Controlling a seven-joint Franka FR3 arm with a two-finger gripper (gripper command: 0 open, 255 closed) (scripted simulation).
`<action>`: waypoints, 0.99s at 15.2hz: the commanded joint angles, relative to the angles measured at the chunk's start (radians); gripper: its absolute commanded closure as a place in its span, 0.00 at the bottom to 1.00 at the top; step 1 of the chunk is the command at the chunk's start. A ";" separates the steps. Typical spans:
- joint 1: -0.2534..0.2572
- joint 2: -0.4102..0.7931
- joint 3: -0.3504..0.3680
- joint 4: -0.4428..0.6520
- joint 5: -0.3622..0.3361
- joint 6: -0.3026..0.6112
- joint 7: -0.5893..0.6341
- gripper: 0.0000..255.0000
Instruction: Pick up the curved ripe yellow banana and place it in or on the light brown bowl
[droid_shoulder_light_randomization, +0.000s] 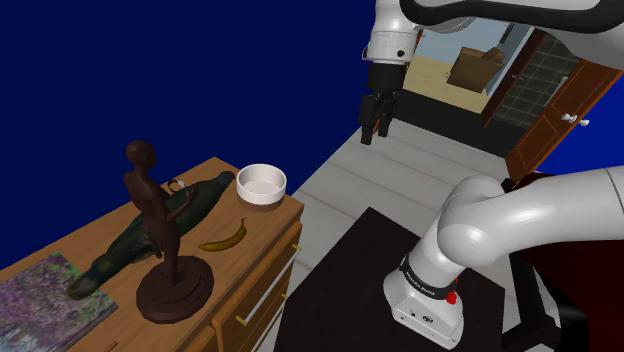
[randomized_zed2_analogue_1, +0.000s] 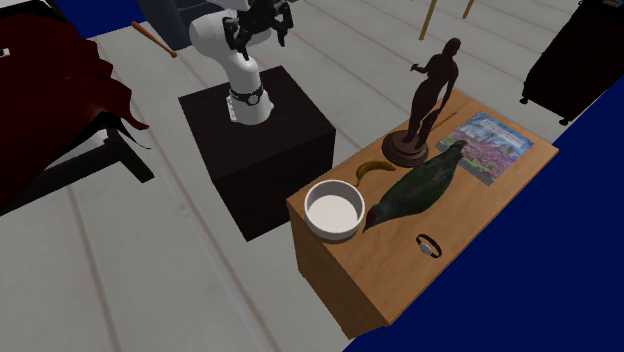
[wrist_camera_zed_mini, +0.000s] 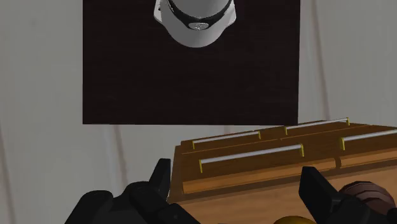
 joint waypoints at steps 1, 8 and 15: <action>0.000 0.000 0.000 0.000 0.000 0.000 0.000 0.00; 0.003 0.105 0.172 -0.076 0.096 0.200 0.269 0.00; -0.008 0.315 0.331 -0.066 0.139 0.410 0.534 0.00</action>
